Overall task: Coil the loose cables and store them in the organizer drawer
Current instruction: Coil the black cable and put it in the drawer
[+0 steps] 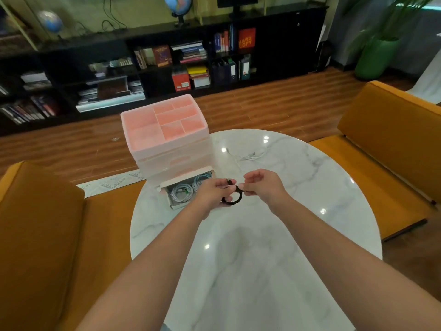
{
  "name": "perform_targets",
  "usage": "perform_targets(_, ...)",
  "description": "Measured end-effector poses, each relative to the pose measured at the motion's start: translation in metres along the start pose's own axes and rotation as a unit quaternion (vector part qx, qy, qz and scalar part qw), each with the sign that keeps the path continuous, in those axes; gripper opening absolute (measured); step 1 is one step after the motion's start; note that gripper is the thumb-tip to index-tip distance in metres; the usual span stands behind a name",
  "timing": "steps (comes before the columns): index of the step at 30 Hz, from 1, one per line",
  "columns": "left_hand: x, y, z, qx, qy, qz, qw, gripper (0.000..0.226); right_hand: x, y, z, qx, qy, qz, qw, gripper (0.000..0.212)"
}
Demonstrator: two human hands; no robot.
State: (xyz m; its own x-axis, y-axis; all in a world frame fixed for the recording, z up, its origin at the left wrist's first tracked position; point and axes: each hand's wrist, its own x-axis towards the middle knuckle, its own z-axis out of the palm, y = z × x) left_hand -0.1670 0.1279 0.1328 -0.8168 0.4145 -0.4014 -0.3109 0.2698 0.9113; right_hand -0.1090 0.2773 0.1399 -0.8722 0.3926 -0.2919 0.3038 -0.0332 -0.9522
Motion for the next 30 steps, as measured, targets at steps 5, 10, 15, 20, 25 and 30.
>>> perform_targets(5,0.002,-0.019,-0.016,-0.109,0.103,-0.025,0.988,0.023,0.006,0.016,0.030,-0.051,-0.017,0.057,0.997,0.034)
perform_targets(10,0.009,-0.037,-0.034,-0.180,0.132,-0.069,0.972,0.020,0.015,0.030,0.055,-0.039,-0.046,0.087,0.994,0.032)
perform_targets(15,0.014,-0.050,-0.054,-0.178,0.137,-0.079,0.971,0.021,0.030,0.040,0.079,-0.046,-0.056,0.111,0.991,0.029)
perform_targets(20,0.022,-0.066,-0.075,-0.203,0.151,-0.085,0.964,0.026,0.048,0.050,0.100,-0.080,-0.069,0.082,0.991,0.024)
perform_targets(25,0.034,-0.073,-0.087,-0.137,0.256,-0.061,0.955,0.025,0.062,0.048,0.122,-0.122,-0.056,0.040,0.990,0.014)
perform_targets(30,0.046,-0.088,-0.099,0.054,0.289,-0.027,0.955,0.027,0.082,0.058,0.144,-0.128,-0.034,0.037,0.990,0.014)
